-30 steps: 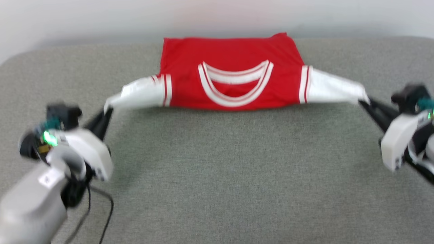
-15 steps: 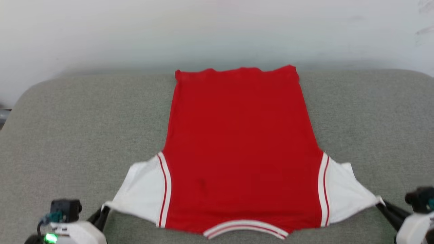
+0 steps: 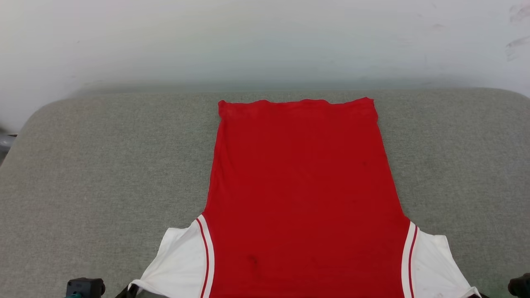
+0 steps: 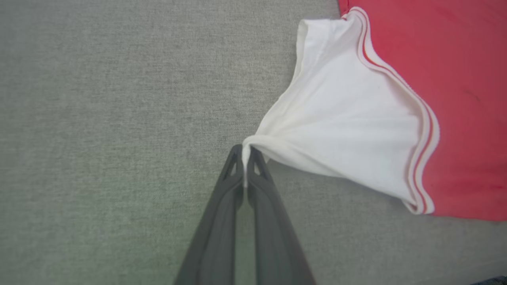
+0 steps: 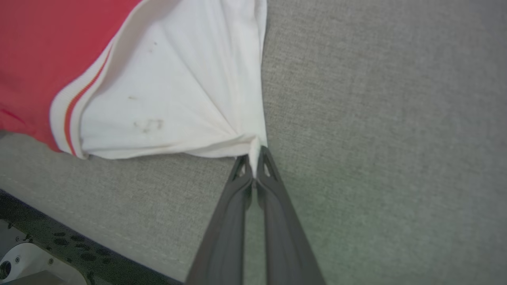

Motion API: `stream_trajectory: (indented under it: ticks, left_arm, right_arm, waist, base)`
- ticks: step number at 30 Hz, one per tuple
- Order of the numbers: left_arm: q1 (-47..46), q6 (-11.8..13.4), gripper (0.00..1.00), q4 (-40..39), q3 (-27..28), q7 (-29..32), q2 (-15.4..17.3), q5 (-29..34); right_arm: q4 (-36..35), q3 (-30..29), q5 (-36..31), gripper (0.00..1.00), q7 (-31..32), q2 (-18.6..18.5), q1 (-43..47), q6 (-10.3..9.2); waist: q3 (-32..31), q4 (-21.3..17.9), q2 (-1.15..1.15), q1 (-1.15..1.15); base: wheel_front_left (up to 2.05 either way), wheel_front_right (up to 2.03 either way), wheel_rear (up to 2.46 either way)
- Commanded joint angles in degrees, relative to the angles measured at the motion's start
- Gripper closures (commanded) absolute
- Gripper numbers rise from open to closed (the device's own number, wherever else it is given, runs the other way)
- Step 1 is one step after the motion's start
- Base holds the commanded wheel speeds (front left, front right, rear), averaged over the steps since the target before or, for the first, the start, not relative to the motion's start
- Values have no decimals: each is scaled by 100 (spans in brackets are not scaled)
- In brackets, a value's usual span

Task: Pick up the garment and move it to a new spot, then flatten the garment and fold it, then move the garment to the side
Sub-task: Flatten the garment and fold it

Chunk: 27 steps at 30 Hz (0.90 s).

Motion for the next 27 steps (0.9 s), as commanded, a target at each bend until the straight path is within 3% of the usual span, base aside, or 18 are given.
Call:
stream_trajectory:
  ticks: [1, 2, 3, 8, 18, 22, 27]
  left_arm:
    - [-30, 38, 100, -72, 65, -27, -13, 126]
    - [-65, 33, 100, -106, 82, -27, -29, 170]
    - [-90, 35, 100, -135, 107, -28, -38, 209]
    - [-194, 60, 100, -287, 190, -28, -104, 422]
    - [-516, 233, 100, -854, 431, -29, -364, 1065]
    - [-675, 298, 100, -1098, 573, -27, -473, 1311]
    - [-954, 261, 100, -1274, 610, -23, -655, 1641]
  right_arm:
    - [-30, -205, 4, 100, 108, 6, 155, -12]
    - [-77, -228, -7, 71, 212, 40, 216, -12]
    - [-138, -255, -53, 0, 291, 39, 241, -11]
    - [-300, -658, -184, 0, 365, -67, 193, -11]
    - [-985, -2382, -382, 0, 610, -656, -619, -9]
    - [-1509, -2858, -479, 0, 1084, -706, -1406, -9]
    - [-1970, -3002, -735, 0, 2120, -698, -2624, -10]
  waist:
    - [66, 40, -1, 1]
    - [79, 53, -1, 1]
    - [97, 62, -1, 1]
    - [180, 92, -1, 1]
    - [684, 395, -1, 1]
    - [1056, 586, -1, 1]
    - [1612, 861, -1, 1]
  base:
    - [0, 0, 0]
    - [0, 0, 0]
    - [0, 0, 0]
    - [0, 0, 0]
    - [0, 0, 0]
    - [0, 0, 0]
    - [0, 0, 0]
